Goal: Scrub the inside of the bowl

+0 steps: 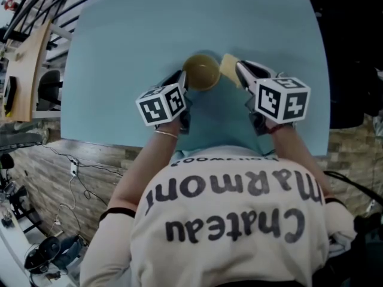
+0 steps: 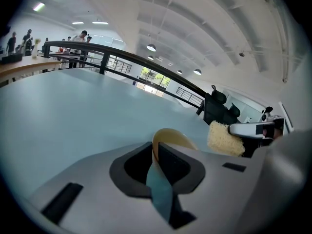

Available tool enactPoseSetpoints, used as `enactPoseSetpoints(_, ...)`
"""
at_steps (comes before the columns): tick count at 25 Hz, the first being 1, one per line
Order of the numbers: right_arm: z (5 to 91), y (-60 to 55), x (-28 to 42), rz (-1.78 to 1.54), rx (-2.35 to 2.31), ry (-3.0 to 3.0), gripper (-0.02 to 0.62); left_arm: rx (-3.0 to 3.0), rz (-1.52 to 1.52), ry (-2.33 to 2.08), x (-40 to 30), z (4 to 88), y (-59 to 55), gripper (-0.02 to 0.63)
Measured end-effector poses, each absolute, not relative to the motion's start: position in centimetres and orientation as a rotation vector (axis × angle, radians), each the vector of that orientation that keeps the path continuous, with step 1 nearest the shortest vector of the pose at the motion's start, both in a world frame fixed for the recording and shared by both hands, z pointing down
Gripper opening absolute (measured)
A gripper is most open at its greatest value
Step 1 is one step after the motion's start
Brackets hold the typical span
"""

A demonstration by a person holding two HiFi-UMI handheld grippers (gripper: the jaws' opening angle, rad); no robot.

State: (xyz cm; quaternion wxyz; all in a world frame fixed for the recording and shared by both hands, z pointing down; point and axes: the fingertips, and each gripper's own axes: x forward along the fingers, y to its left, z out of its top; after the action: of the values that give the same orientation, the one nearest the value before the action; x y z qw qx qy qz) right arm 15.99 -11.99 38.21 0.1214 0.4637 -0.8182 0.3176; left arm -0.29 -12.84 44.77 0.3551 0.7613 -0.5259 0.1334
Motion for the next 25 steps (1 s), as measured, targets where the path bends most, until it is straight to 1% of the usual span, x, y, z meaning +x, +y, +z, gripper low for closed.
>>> enactPoseSetpoints(7,39.2,-11.0,17.3,0.976,1.345,-2.381,0.06,1.943,0.325,-1.382,0.0,44.8,-12.5,0.031)
enactPoseSetpoints(10,39.4,-10.5,17.0,0.985,1.331,-2.381,0.06,1.947,0.314,-1.381,-0.2,44.4,-12.4,0.054)
enactPoseSetpoints(12,39.6,-10.5,16.9,0.99,1.33,-2.38,0.06,1.945,0.297,-1.396,-0.6,43.9,-12.3,0.055)
enactPoseSetpoints(15,39.6,-10.6,16.8,1.005,1.342,-2.385,0.06,1.981,0.249,-1.444,-1.3,41.9,-12.0,0.054)
enactPoseSetpoints(20,37.6,-10.9,15.3,0.989,1.383,-2.432,0.06,2.175,0.182,-1.52,-1.9,36.5,-11.4,0.032)
enactPoseSetpoints(25,35.2,-9.4,14.2,0.997,1.453,-2.485,0.06,2.245,0.155,-1.418,-1.9,35.0,-8.8,0.029)
